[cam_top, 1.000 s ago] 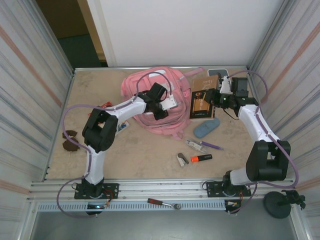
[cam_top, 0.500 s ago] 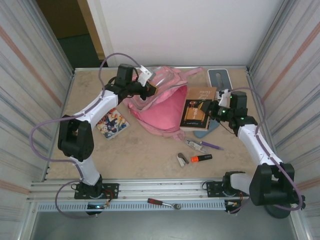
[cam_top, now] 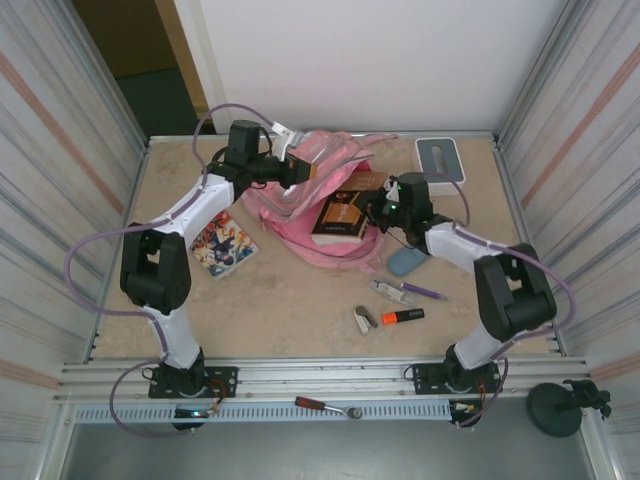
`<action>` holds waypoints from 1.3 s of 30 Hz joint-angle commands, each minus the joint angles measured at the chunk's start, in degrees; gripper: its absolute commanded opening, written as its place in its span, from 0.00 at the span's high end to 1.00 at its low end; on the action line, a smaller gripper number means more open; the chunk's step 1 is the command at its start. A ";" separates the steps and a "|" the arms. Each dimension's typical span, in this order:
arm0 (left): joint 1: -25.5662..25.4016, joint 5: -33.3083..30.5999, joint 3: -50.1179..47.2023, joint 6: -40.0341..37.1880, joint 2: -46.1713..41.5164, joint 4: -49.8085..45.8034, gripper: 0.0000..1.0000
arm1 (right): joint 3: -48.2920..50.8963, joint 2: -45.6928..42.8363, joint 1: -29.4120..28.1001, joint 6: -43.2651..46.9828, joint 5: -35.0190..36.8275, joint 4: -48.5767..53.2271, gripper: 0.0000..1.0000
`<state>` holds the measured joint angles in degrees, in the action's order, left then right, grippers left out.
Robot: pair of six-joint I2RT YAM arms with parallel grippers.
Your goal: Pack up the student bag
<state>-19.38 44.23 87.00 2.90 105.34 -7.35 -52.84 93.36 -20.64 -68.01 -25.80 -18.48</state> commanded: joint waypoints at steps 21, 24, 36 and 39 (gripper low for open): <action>-0.03 4.65 6.23 5.13 2.24 6.65 1.00 | -27.80 32.89 -9.94 -7.65 27.24 -13.12 0.56; -0.02 3.10 6.39 5.27 2.11 6.21 1.00 | -22.39 25.34 -9.77 0.05 28.27 -8.27 0.41; -0.71 -5.85 3.51 2.86 2.32 3.21 1.00 | -0.41 -3.04 -6.34 17.79 27.28 -1.19 0.35; -2.45 -10.70 1.03 0.39 2.91 1.75 1.00 | 3.95 -13.28 -6.01 23.91 32.24 5.73 0.35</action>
<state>-20.86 39.55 89.30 6.55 108.51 -6.57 -51.35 87.37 -26.59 -52.42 2.46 -18.46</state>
